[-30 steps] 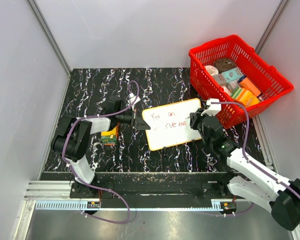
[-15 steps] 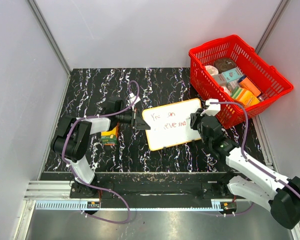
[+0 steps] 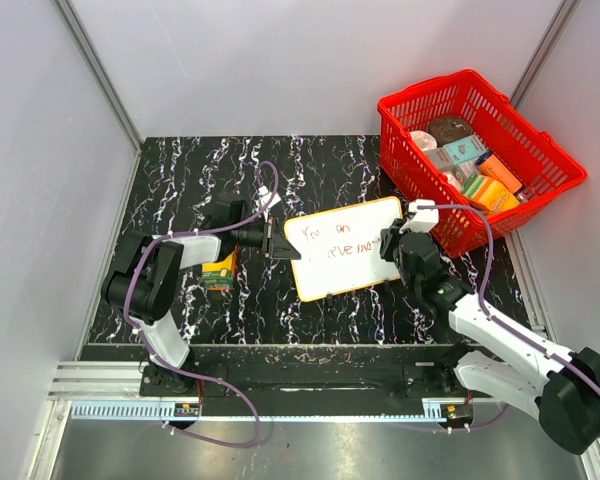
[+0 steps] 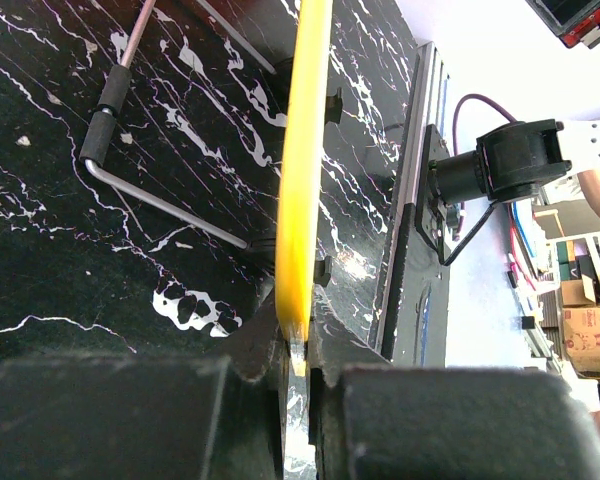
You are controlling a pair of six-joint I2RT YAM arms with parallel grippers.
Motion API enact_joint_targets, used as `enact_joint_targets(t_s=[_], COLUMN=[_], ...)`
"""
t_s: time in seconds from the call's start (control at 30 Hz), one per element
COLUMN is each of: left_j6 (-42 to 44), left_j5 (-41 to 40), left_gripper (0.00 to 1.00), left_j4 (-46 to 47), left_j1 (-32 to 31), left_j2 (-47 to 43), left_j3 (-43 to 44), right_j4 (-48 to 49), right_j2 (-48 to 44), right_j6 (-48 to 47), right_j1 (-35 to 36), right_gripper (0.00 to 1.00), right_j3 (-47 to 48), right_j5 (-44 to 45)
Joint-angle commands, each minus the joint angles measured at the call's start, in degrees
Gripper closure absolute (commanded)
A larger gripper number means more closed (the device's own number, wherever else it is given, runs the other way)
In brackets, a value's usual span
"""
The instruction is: Write a sentence on the whiteboard
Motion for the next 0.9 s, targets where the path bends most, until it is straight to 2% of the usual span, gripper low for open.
enact_joint_targets(t_s=[0.0, 0.87], left_j6=[2.46, 2.46], left_j5=[-0.09, -0.09], left_gripper=[1.00, 1.00], left_j4=[-0.64, -0.56], left_j1=[-0.90, -0.90], left_j2=[-1.88, -1.61], left_j3=[0.92, 1.10], right_j4=[0.65, -3.84], right_j2=[0.92, -3.39], right_j6=[0.31, 2.33], right_j1=[-0.75, -0.83], right_gripper=[1.00, 1.00], right_j3=[-0.33, -3.41], right_j5=[1.79, -0.41])
